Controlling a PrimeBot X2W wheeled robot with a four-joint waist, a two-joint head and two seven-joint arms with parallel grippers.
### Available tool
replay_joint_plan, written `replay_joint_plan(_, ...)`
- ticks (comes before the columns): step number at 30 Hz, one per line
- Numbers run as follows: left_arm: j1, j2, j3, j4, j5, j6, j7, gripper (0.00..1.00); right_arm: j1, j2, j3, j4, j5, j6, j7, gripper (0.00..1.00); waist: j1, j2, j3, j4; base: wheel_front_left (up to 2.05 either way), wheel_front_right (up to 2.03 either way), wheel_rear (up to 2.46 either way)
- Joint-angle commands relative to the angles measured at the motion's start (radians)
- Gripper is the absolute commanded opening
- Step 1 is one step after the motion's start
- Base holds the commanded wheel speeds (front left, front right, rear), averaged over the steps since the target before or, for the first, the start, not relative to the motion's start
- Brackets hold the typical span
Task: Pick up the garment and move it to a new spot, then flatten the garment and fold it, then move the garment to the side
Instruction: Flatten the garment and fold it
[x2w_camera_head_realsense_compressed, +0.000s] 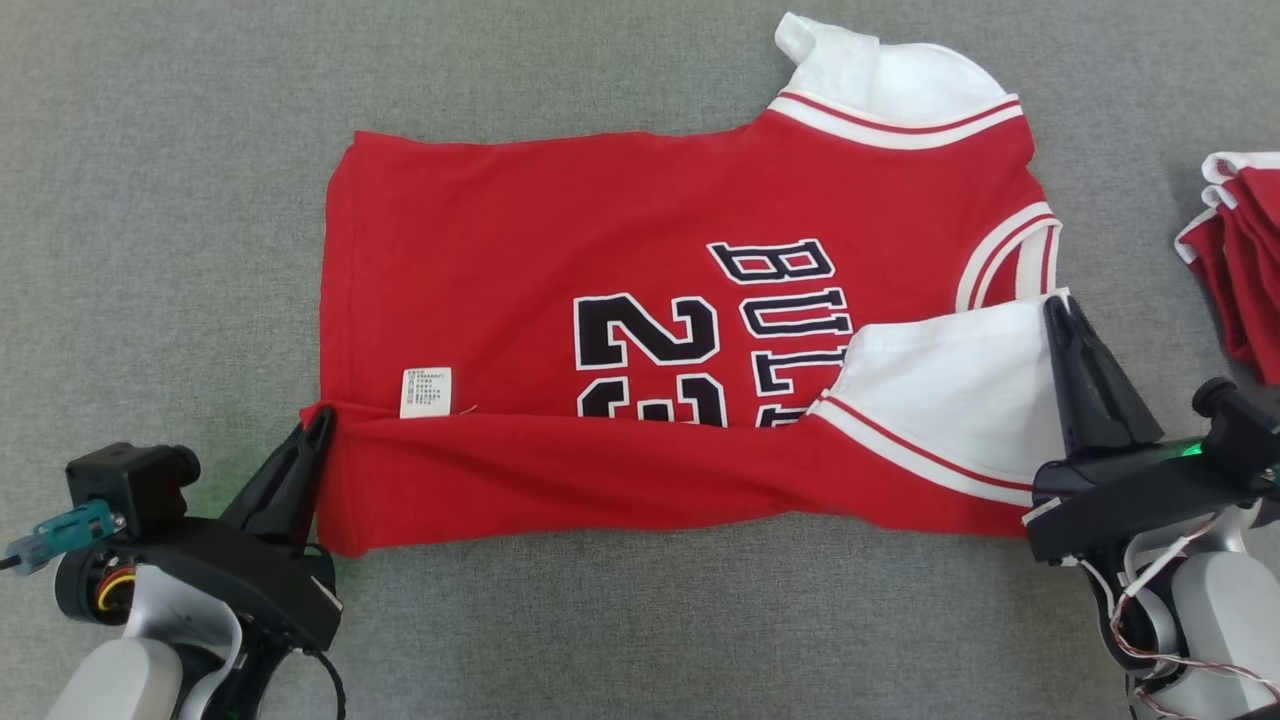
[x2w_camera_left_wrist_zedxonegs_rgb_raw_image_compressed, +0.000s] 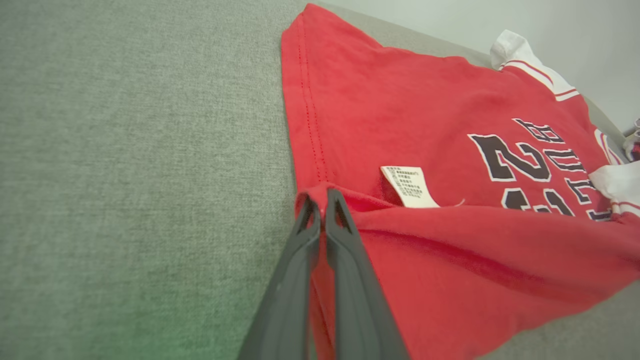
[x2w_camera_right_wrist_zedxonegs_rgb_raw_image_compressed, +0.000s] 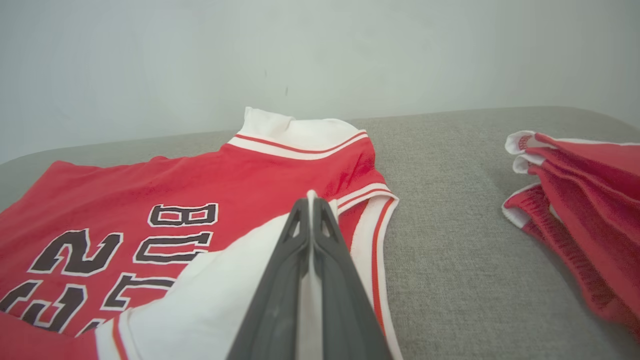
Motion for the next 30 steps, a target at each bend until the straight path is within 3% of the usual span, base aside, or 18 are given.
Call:
replay_joint_plan(1,-0.013,-0.002,0.003,0.003,0.002,-0.006,-0.020,0.00,-0.014,-0.013,0.016,0.022,0.014,0.000,-0.008,0.00,-0.0001,-0.0001,0.004,0.004,0.00,0.00,0.00)
replay_joint_plan(7,-0.015,-0.016,-0.012,0.033,0.003,-0.009,-0.038,0.00,-0.050,-0.021,0.055,0.099,0.037,0.000,-0.044,0.00,-0.0001,-0.0001,0.005,0.006,0.00,0.00,0.00)
replay_joint_plan(9,-0.012,-0.024,-0.014,0.038,0.001,-0.009,-0.045,0.00,-0.057,-0.015,0.057,0.121,0.052,0.000,-0.057,0.51,-0.0001,-0.0001,0.002,0.005,0.00,0.00,0.00)
replay_joint_plan(10,-0.008,-0.027,-0.014,0.040,0.001,-0.006,-0.050,0.36,-0.057,-0.015,0.060,0.130,0.054,0.000,-0.063,1.00,-0.0001,-0.0001,-0.001,0.005,0.00,0.00,0.00)
replay_joint_plan(11,-0.002,-0.030,-0.014,0.041,0.002,-0.003,-0.057,0.87,-0.055,-0.014,0.058,0.139,0.058,0.000,-0.069,1.00,-0.0001,-0.0001,-0.004,0.005,0.00,0.00,0.00)
replay_joint_plan(12,0.005,-0.032,-0.015,0.041,0.004,-0.001,-0.064,1.00,-0.050,-0.011,0.049,0.147,0.061,0.000,-0.076,1.00,-0.0001,-0.0001,-0.009,0.005,0.00,0.00,0.00)
replay_joint_plan(20,0.078,-0.059,0.004,-0.004,0.054,0.051,-0.185,1.00,0.039,0.041,-0.064,0.108,-0.009,0.000,-0.133,1.00,-0.0001,-0.0001,-0.057,0.013,0.00,0.00,0.00)
replay_joint_plan(30,0.144,-0.083,-0.011,-0.024,0.166,0.121,-0.339,1.00,0.196,0.115,-0.093,-0.011,-0.183,0.000,-0.121,1.00,-0.0001,-0.0001,-0.144,0.034,0.00,0.00,0.00)
